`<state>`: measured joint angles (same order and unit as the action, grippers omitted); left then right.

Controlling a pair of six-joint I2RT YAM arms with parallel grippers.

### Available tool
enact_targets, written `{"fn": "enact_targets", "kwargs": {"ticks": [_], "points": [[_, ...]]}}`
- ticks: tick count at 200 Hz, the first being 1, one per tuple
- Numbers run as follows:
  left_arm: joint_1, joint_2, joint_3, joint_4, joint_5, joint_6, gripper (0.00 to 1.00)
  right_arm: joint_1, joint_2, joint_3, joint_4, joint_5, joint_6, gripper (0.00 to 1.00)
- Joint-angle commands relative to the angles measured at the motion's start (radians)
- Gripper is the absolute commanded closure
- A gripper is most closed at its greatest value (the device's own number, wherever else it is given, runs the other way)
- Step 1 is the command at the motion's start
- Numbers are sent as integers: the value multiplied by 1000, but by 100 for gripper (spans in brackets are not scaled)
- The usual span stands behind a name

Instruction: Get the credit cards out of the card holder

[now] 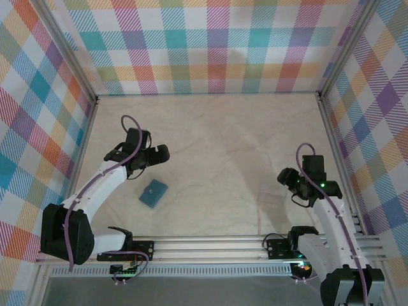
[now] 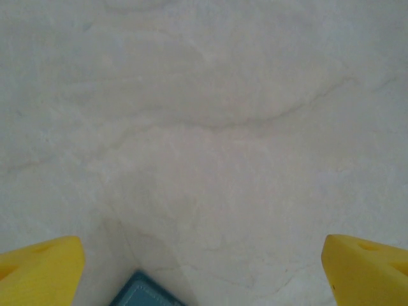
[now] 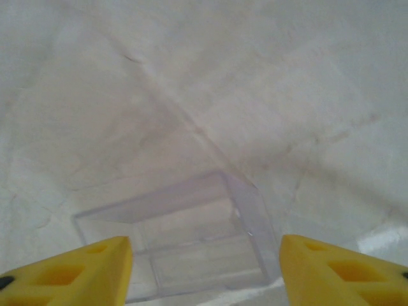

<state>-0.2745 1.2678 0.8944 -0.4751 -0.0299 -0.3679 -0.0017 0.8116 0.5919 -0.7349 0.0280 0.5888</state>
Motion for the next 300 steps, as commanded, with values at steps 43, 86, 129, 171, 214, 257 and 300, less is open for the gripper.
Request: {"fn": "enact_targets", "kwargs": {"ticks": [43,86,129,171,214,257,300], "points": [[-7,5,-2,-89,76,-38,3,-7,63,-53,46,52,61,53],[-6,18,14,-102,76,-43,3,-6,143,-15,73,52,3,62],[-8,31,45,-123,84,-47,3,-7,182,-4,90,24,-15,64],[-9,18,49,-137,78,-47,3,-7,177,3,94,-11,-40,73],[-14,10,62,-146,78,-56,3,-7,132,16,51,-21,-37,64],[-23,19,75,-151,78,-60,2,-7,139,23,58,20,-62,64],[-28,28,81,-152,73,-66,3,-7,198,46,102,11,-91,63]]}}
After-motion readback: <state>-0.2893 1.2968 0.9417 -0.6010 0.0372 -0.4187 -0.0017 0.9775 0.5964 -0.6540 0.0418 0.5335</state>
